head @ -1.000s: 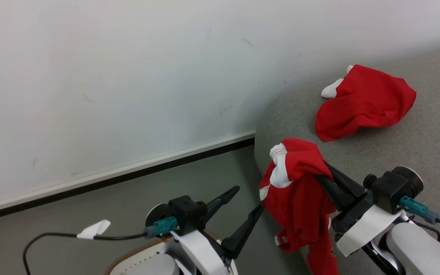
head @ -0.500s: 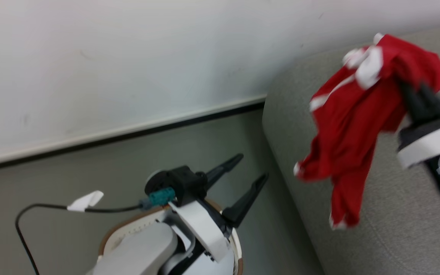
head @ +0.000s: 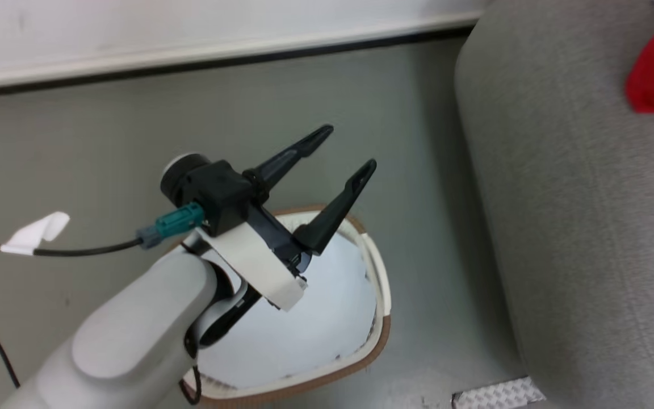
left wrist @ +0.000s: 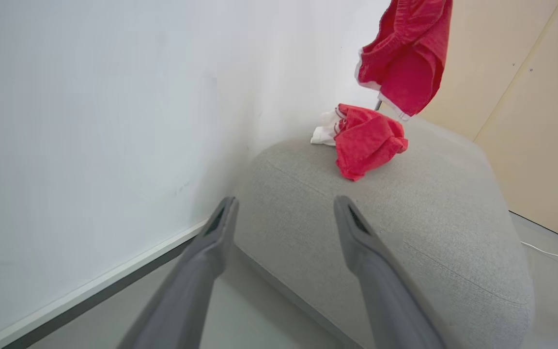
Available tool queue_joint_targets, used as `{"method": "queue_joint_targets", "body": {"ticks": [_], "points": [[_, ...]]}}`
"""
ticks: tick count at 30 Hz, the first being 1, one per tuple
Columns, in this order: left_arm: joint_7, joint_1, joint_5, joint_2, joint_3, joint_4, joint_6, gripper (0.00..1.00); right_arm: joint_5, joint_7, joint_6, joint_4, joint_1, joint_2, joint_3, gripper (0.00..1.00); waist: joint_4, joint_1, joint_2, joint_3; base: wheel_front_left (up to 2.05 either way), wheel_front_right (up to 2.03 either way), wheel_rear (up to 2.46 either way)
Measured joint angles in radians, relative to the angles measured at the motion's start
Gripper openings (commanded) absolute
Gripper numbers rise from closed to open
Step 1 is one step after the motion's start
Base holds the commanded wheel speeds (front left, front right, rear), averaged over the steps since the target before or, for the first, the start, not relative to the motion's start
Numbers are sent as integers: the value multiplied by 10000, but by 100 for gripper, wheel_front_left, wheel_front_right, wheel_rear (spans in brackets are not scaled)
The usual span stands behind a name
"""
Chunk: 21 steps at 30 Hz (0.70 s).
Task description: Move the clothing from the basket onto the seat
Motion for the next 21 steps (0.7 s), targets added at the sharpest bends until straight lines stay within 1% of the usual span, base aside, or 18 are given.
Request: {"method": "queue_joint_targets", "body": {"ticks": [3,7,9,12,14,17,18,19,21], "points": [[38,-128,17,109,56,-257,-10,100,-1055,211,0,506,-130,-324,-915,0,251,0,0,593,0,0,0],[163,-157,33,347,136,-575,77,100,-2105,79,0,1149,53,-343,-2451,0,574,0,0,1211,0,0,0],[174,-131,12,443,167,-692,100,100,-2520,-40,0,1616,532,-33,-3214,0,710,0,1,1460,0,0,0],[173,2,-65,625,291,-832,251,100,-3106,-376,0,2276,1283,790,-4197,0,866,-1,1,1716,0,0,0],[174,151,-100,802,376,-905,349,100,-3494,-635,0,2629,1577,1206,-4815,0,921,-1,0,1819,0,0,0],[171,343,-167,980,476,-995,437,100,-4048,-972,0,3095,1922,1756,-5442,0,917,-1,0,1825,0,0,0],[167,408,-199,1049,510,-1018,491,100,-4178,-1080,0,3223,1959,1931,-5588,7,901,-2,0,1797,0,0,0],[157,481,-245,1104,545,-1035,514,100,-4312,-1174,0,3323,1960,2056,-5741,33,886,-1,0,1761,0,0,0],[146,593,-299,1179,575,-1037,539,100,-4665,-1269,0,3519,1964,2171,-5885,100,859,-1,0,1650,0,0,0]]}}
